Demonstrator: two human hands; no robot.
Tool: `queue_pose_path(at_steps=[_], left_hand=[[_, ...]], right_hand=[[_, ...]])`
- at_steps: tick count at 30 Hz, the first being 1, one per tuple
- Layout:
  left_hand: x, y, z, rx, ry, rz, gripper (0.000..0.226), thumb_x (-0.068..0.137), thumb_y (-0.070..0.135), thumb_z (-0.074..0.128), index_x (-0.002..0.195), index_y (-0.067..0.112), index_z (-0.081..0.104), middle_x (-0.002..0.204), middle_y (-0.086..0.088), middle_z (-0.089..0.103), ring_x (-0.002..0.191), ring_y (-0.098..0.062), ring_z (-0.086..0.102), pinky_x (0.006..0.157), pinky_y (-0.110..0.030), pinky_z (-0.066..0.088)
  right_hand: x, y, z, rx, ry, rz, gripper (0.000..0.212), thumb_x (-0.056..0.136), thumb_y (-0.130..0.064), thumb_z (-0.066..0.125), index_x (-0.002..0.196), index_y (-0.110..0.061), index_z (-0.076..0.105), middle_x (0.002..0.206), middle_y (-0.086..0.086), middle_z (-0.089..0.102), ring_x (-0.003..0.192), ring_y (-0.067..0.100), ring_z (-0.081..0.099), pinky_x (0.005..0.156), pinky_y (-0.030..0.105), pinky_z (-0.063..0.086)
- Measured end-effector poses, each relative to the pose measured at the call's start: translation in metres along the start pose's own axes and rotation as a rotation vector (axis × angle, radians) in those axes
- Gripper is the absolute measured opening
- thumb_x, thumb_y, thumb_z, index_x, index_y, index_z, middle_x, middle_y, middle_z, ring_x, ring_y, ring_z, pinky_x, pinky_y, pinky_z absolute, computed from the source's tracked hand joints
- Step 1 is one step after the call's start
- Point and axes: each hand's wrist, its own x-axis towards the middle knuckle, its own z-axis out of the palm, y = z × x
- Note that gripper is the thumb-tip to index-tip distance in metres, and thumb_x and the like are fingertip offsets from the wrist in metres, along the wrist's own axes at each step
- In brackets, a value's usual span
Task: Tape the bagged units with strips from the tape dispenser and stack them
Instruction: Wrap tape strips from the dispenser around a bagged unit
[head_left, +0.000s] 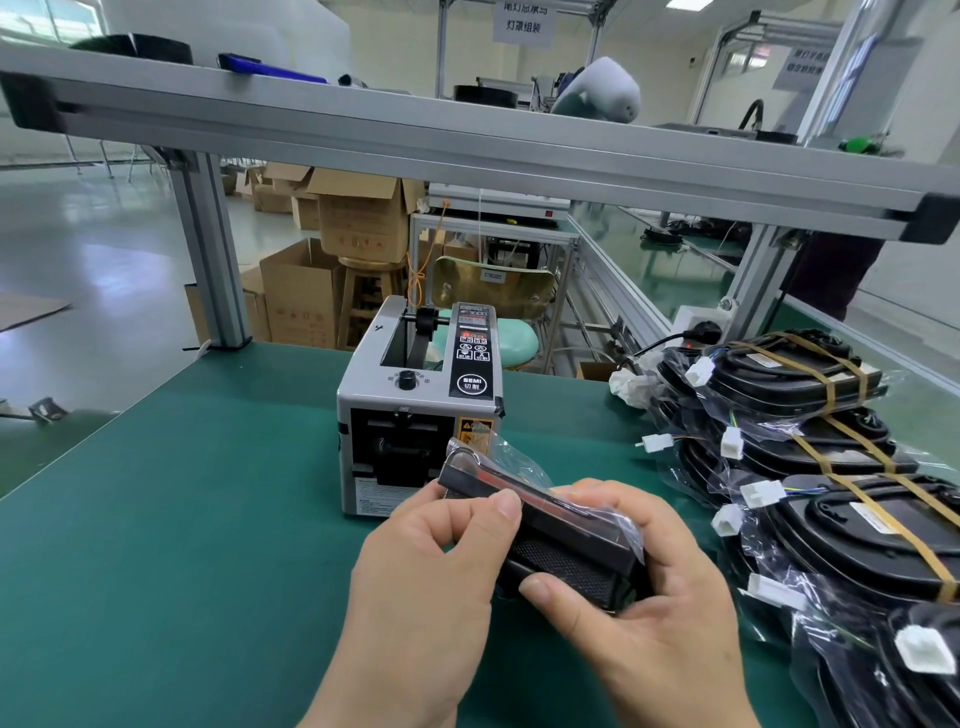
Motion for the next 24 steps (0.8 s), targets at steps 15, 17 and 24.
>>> queue_pose_path(at_steps=[15, 17, 24], left_hand=[[-0.001, -0.009, 0.006, 0.141, 0.153, 0.005, 0.012, 0.061, 0.047, 0.071, 0.065, 0.035, 0.074, 0.108, -0.001, 0.07, 0.117, 0.016, 0.045, 0.102, -0.025, 0.036], [0.0, -0.011, 0.005, 0.141, 0.156, 0.011, 0.007, 0.065, 0.041, 0.074, 0.065, 0.035, 0.074, 0.109, 0.0, 0.07, 0.111, 0.02, 0.046, 0.096, -0.02, 0.037], [-0.001, -0.011, 0.005, 0.176, 0.18, -0.001, 0.012, 0.06, 0.048, 0.068, 0.066, 0.039, 0.072, 0.11, 0.003, 0.069, 0.112, 0.023, 0.041, 0.096, -0.021, 0.034]], right_hand=[[0.0, -0.001, 0.002, -0.071, 0.012, -0.014, 0.053, 0.053, -0.018, 0.085, 0.098, -0.037, 0.065, 0.098, -0.015, 0.069, 0.085, 0.008, 0.067, 0.074, 0.011, 0.049], [0.0, -0.001, 0.002, -0.07, 0.014, -0.018, 0.053, 0.053, -0.018, 0.085, 0.098, -0.038, 0.065, 0.098, -0.015, 0.069, 0.085, 0.007, 0.067, 0.074, 0.01, 0.048], [-0.001, 0.0, 0.002, -0.088, 0.019, -0.037, 0.054, 0.052, -0.017, 0.085, 0.099, -0.036, 0.065, 0.099, -0.016, 0.068, 0.086, 0.005, 0.067, 0.075, 0.008, 0.048]])
